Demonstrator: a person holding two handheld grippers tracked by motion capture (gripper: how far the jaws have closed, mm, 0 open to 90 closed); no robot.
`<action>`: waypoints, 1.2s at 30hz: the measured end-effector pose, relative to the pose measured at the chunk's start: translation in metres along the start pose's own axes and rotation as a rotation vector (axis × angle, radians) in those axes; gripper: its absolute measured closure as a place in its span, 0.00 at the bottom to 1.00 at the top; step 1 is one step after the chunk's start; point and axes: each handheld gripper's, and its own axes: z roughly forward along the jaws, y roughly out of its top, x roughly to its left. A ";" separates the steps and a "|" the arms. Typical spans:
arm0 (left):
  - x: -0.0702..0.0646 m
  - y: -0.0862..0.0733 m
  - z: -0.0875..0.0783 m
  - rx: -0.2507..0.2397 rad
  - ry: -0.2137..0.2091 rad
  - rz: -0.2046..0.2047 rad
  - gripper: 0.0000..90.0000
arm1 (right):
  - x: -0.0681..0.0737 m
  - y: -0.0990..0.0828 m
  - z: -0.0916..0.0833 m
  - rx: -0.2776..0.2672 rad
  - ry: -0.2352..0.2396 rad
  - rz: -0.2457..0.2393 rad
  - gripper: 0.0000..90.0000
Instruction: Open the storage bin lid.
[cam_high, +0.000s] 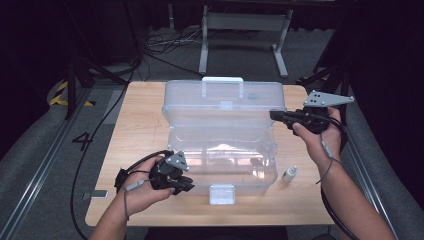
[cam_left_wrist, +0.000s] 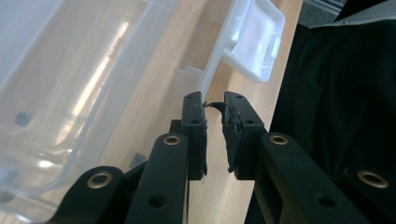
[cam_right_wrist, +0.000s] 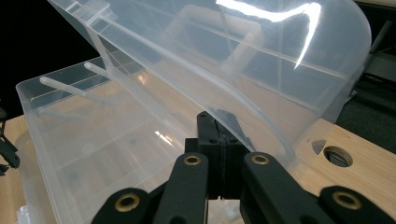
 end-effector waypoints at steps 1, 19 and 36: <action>-0.001 0.001 0.002 0.006 -0.005 0.001 0.88 | -0.001 0.000 0.000 0.001 0.004 0.002 1.00; -0.004 0.009 -0.003 -0.003 0.055 0.042 0.76 | -0.002 0.002 0.001 0.003 0.007 0.012 1.00; 0.005 0.007 0.023 0.127 0.061 0.029 0.83 | -0.005 0.004 0.003 -0.004 0.003 0.021 1.00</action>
